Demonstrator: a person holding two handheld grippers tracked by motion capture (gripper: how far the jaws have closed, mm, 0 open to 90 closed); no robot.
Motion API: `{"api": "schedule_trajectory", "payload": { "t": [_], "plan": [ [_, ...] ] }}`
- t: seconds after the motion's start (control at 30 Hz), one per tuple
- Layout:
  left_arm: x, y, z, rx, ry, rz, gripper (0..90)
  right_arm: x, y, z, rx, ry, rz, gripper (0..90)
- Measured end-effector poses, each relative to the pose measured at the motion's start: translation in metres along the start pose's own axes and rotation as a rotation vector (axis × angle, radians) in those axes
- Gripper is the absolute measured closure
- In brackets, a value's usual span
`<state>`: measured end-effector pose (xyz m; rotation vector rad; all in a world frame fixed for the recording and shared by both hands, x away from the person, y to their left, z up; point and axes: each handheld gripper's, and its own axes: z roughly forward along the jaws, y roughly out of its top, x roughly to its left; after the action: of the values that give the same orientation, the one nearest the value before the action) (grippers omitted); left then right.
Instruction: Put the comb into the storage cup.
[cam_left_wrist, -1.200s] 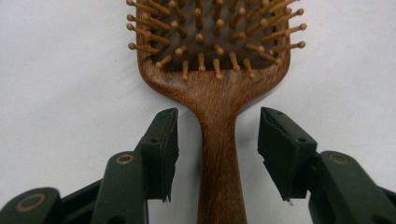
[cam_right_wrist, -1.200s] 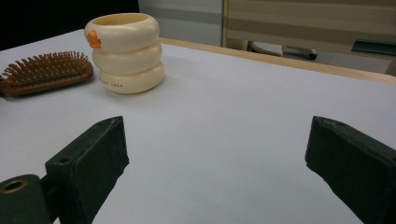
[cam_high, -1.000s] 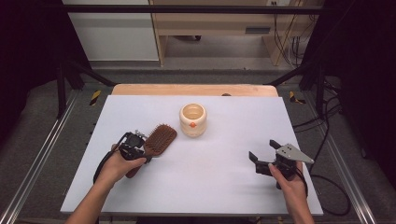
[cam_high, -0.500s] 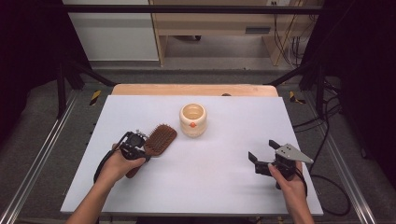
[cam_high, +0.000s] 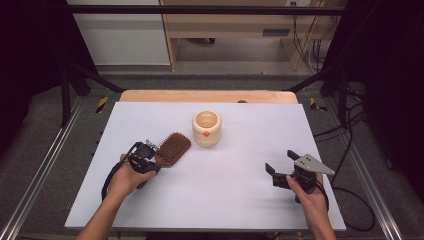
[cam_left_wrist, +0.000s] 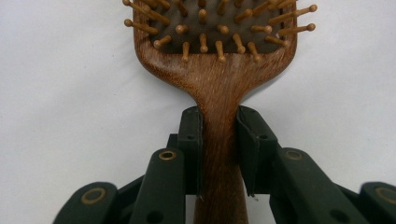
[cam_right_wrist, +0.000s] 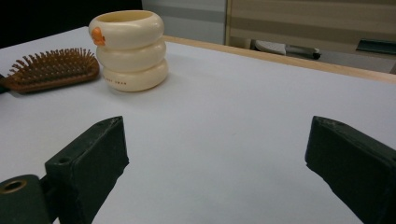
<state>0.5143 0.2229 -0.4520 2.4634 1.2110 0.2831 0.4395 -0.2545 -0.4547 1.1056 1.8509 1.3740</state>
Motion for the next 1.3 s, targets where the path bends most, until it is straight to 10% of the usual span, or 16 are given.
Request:
{"api": "schedule_trajectory", "payload": {
  "t": [0.73,1.3],
  "plan": [
    [0.011,-0.009,-0.009,-0.045,0.017,-0.022,72.5,0.001,0.001,-0.001,-0.015,0.014,-0.008,5.9],
    [-0.006,-0.05,-0.025,-0.38,0.082,-0.03,72.5,0.007,0.003,-0.003,-0.034,0.034,0.001,6.2]
  ]
}}
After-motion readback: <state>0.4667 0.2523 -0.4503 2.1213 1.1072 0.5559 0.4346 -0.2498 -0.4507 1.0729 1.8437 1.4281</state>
